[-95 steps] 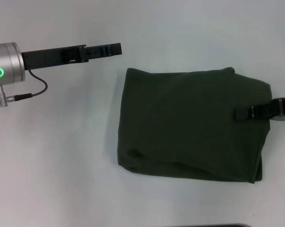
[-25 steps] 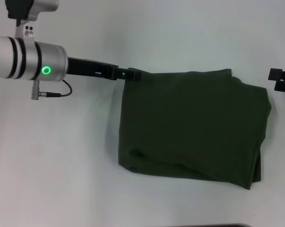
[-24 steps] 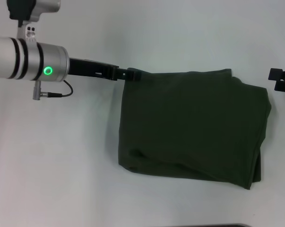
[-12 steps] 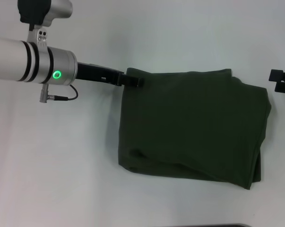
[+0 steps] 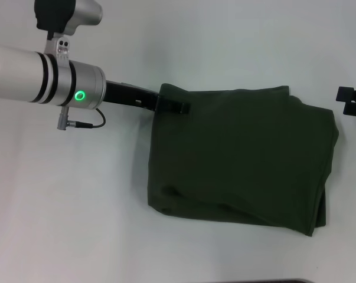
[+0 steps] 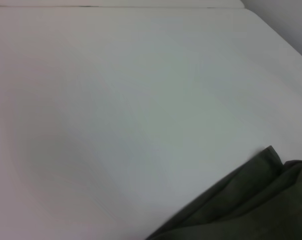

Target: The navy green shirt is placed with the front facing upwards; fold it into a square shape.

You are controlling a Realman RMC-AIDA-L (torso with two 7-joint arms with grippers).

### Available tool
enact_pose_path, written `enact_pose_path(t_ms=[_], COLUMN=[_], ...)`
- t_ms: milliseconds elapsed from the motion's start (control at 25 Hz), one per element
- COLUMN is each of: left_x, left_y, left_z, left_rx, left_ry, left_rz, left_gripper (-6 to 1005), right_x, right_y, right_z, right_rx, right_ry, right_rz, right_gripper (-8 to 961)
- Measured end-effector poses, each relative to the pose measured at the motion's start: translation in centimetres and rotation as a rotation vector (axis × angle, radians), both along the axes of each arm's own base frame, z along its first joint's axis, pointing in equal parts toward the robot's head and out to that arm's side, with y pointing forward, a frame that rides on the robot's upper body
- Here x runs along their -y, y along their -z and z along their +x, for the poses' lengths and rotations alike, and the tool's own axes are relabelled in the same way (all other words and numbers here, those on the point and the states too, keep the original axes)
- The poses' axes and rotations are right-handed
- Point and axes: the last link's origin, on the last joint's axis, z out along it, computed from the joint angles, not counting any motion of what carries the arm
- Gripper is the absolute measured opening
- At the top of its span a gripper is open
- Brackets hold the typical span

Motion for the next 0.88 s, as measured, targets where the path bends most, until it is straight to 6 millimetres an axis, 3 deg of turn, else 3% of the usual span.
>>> enact_pose_path(t_ms=[520,880], left_x=[-0.17,0.01], left_y=[0.05,0.37], left_z=[0.15,0.21], left_rx=[-0.005,-0.039], left_ry=[0.005,0.034], left_rz=[0.007,-0.012], left_gripper=[933,820], right_x=[-0.16,-0.20], right_y=[-0.10,-0.10], right_z=[-0.09,-0.12], right_rx=[0.003,0.002], right_ry=[-0.004,-0.005], right_rz=[0.001,0.002], right_gripper=[858,857])
